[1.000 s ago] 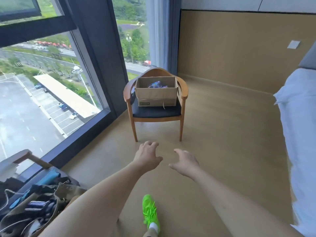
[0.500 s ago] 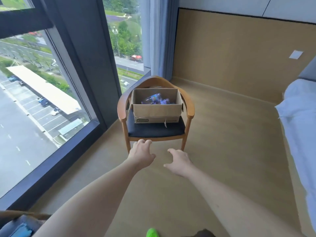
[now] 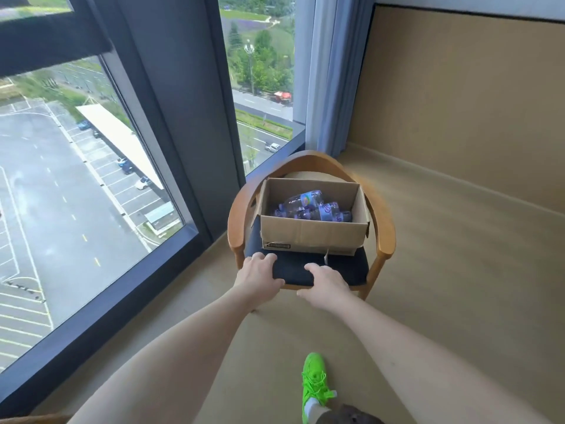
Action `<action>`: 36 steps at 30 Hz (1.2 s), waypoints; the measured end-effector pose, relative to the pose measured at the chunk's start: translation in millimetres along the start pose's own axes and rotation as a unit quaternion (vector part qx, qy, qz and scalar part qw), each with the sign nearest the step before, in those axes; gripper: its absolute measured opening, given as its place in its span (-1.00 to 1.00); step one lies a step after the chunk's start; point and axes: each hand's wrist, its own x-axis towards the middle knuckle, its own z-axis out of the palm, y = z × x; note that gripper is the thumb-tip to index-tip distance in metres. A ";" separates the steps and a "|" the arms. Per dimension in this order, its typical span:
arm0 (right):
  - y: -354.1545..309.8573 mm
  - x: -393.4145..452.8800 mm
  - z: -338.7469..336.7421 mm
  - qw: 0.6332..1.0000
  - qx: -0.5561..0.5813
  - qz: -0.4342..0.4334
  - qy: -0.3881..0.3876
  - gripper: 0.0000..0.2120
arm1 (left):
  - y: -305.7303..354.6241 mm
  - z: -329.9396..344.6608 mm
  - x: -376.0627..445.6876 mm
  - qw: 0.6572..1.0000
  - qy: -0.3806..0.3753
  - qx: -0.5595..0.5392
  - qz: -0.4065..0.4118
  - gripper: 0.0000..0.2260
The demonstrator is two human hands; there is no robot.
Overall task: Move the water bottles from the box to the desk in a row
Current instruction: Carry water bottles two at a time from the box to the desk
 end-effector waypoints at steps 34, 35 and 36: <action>49.5 416.8 -102.4 0.981 0.000 0.168 -0.098 -0.38 | 24.9 9.4 468.1 0.943 -0.174 -0.216 -0.184 -0.47; 51.6 424.6 -102.2 0.980 -0.003 0.172 -0.100 -0.39 | 24.1 12.5 474.1 0.941 -0.176 -0.219 -0.189 -0.46; 54.3 431.6 -101.6 0.979 -0.008 0.175 -0.104 -0.41 | 23.4 16.0 479.4 0.938 -0.178 -0.222 -0.198 -0.46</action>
